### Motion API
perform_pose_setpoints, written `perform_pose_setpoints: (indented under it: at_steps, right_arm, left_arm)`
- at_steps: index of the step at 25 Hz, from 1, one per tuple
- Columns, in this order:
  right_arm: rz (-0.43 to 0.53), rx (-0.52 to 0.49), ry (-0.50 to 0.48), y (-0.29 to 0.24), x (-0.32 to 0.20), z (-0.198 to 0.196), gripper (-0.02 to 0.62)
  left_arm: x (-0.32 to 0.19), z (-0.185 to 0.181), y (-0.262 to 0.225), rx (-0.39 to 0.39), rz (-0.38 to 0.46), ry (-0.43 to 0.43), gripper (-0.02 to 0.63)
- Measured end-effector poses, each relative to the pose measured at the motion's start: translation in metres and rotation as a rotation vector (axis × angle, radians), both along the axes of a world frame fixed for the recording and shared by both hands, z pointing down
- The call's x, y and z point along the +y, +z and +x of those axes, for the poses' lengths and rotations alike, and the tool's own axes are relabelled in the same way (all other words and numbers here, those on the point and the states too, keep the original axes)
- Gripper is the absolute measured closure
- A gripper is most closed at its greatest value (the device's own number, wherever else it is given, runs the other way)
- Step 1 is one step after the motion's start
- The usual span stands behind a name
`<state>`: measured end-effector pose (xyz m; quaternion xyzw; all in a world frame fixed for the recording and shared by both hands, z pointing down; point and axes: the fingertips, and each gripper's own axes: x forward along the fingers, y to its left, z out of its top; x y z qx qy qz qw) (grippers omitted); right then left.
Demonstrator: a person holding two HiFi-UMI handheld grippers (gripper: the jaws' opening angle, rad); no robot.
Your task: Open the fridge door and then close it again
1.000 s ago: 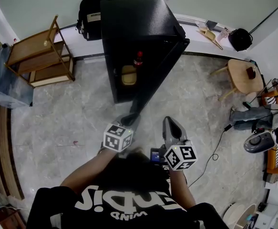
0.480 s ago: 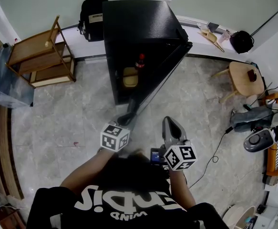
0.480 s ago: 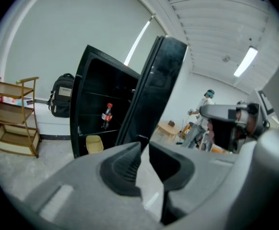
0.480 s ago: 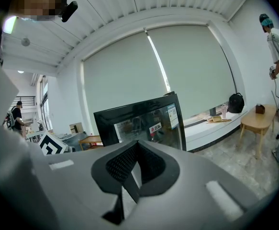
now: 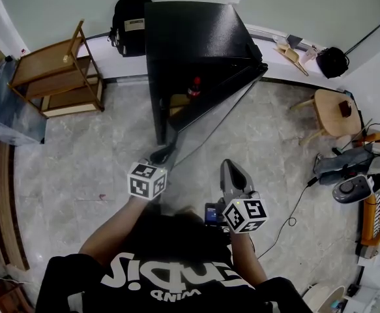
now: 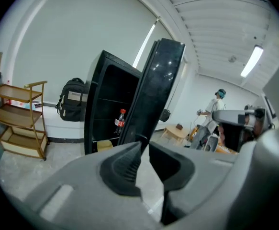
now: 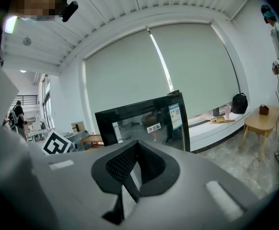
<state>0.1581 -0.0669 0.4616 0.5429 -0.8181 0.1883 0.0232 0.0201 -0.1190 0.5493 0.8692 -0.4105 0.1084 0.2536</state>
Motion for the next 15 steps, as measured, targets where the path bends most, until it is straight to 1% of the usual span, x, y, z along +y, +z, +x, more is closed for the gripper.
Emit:
perform_pose_setpoints:
  at_steps: [6, 15]
  right_arm:
    - [-0.003, 0.005, 0.002, 0.0, -0.008, -0.002, 0.598]
    - [-0.001, 0.008, 0.012, 0.0, -0.018, -0.003, 0.598]
  left_arm:
    - [-0.022, -0.019, 0.0, -0.011, 0.01, -0.032, 0.552]
    - [-0.046, -0.035, 0.001, -0.023, 0.021, -0.057, 0.551]
